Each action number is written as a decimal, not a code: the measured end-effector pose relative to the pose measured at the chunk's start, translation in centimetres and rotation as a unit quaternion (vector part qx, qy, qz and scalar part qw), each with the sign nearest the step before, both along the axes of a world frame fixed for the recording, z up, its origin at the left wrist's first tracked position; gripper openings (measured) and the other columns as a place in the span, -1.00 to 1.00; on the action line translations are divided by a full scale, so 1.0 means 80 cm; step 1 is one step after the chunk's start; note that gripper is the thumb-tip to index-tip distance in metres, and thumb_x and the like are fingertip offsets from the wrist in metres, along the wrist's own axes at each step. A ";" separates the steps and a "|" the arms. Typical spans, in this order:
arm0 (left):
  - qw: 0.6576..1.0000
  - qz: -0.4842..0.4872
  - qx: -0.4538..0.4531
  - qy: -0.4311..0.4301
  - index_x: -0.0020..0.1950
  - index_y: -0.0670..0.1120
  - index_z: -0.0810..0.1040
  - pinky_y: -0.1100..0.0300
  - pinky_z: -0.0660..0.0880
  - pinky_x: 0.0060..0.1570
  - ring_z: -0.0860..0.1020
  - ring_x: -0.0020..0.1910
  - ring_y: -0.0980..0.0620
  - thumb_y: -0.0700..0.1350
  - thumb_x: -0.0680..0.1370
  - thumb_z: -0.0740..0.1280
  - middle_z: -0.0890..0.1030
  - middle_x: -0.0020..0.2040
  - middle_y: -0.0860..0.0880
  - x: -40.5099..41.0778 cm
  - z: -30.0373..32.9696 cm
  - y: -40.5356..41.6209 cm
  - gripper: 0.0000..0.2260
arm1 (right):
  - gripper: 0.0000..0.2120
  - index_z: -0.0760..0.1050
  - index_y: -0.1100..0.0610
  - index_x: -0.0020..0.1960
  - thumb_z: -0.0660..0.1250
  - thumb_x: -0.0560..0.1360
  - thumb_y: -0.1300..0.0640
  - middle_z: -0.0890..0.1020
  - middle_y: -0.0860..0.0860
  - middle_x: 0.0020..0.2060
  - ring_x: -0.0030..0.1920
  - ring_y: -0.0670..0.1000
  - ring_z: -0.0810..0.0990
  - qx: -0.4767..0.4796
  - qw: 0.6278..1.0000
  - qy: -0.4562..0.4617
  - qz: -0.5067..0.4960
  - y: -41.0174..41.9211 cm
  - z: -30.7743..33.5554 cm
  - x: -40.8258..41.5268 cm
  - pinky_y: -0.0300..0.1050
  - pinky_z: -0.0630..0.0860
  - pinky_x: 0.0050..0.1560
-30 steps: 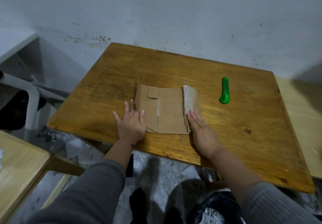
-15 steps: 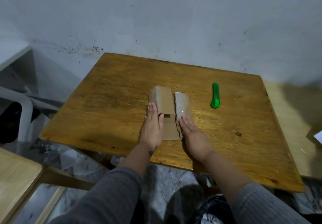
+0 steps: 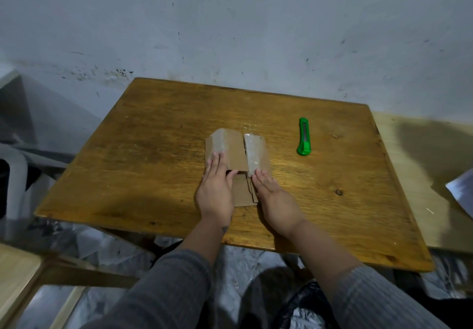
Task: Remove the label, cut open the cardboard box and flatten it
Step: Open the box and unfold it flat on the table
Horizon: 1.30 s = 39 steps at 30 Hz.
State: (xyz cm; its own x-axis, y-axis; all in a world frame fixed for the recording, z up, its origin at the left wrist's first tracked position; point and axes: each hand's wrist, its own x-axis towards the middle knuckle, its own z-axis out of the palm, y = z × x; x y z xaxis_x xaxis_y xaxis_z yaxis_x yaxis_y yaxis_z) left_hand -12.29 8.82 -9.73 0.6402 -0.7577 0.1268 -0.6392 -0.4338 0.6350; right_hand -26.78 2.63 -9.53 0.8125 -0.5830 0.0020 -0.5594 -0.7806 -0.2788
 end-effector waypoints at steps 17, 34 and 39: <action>0.971 -0.102 0.162 -0.146 0.57 -0.08 -0.13 0.03 -0.23 0.49 -0.17 0.55 0.01 0.11 0.65 -0.15 -0.10 0.58 -0.03 -0.010 -0.009 0.002 -0.47 | -0.54 0.11 0.20 0.50 0.08 0.62 0.22 0.13 0.09 0.52 0.53 0.00 0.04 0.062 0.997 -0.042 -0.033 0.001 0.005 0.003 -0.15 -0.08 0.52; 0.959 -0.161 0.198 -0.121 0.56 -0.08 -0.19 -0.05 -0.28 0.49 -0.31 0.52 0.05 0.10 0.64 -0.20 -0.23 0.57 -0.02 0.000 -0.005 0.001 -0.47 | -0.48 -0.18 0.08 0.54 -0.17 0.64 -0.05 -0.19 -0.03 0.54 0.52 -0.05 -0.23 0.059 0.993 0.091 -0.046 -0.045 0.030 0.054 0.14 -0.29 0.46; 0.969 -0.175 0.157 -0.079 0.57 -0.05 -0.12 0.03 -0.30 0.48 -0.28 0.52 0.11 0.18 0.61 -0.25 -0.17 0.58 0.03 0.012 -0.007 0.002 -0.42 | -0.48 -0.17 0.11 0.54 -0.16 0.64 -0.03 -0.19 -0.02 0.54 0.53 -0.05 -0.23 0.062 0.993 0.066 -0.070 -0.069 0.027 0.083 0.11 -0.26 0.47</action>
